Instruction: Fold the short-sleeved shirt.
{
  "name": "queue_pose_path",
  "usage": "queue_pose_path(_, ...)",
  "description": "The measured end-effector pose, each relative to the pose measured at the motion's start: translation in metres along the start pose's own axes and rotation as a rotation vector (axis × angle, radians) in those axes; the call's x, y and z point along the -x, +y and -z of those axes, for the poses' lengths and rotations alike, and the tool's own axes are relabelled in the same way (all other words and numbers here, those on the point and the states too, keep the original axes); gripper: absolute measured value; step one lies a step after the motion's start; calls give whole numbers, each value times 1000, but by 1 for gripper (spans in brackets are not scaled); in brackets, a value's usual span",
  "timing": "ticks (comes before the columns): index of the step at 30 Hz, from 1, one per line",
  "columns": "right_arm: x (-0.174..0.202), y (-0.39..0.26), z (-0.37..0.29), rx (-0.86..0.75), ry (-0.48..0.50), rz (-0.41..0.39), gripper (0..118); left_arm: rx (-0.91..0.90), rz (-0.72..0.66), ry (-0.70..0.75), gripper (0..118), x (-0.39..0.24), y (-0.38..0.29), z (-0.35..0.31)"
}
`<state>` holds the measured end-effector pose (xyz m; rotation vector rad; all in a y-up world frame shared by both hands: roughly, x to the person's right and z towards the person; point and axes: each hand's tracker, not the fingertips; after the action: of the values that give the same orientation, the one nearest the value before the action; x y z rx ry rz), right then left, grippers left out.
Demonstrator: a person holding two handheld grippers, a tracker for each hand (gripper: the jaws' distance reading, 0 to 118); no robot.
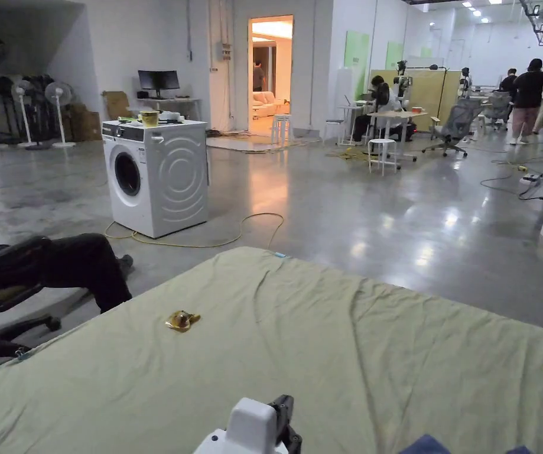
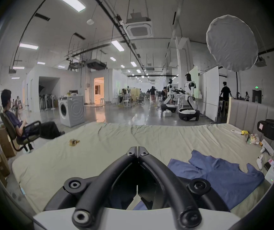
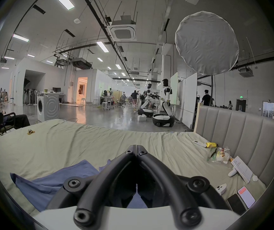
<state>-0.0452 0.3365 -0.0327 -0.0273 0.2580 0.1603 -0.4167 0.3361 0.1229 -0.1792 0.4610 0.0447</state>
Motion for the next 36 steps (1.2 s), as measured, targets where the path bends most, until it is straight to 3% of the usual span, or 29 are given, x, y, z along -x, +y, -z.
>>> queue_pose_path(10,-8,-14,8,69,1,-13,0,589,-293,-2,0,109,-65,64)
queue_pose_path(13,-3,-21,12,94,11,-23,0,734,-320,-7,2,122,-88,81)
queue_pose_path(15,1,-25,16,115,22,-32,0,749,-344,-1,25,124,-102,87)
queue_pose_path(17,5,-30,19,130,30,-38,0,788,-424,-27,64,125,-111,93)
queue_pose_path(18,7,-32,20,136,36,-42,0,792,-440,-37,69,123,-117,93)
queue_pose_path(22,14,-41,28,168,49,-56,0,765,-418,-39,69,110,-129,97)
queue_pose_path(27,19,-52,45,210,61,-54,0,812,-264,91,65,89,-150,113)
queue_pose_path(31,14,-61,72,264,65,-53,0,759,-132,124,44,64,-152,112)
queue_pose_path(34,6,-71,115,380,94,-41,1,744,-118,106,7,38,-141,97)
queue_pose_path(36,2,-83,157,550,161,-9,2,754,-50,139,6,27,-142,96)
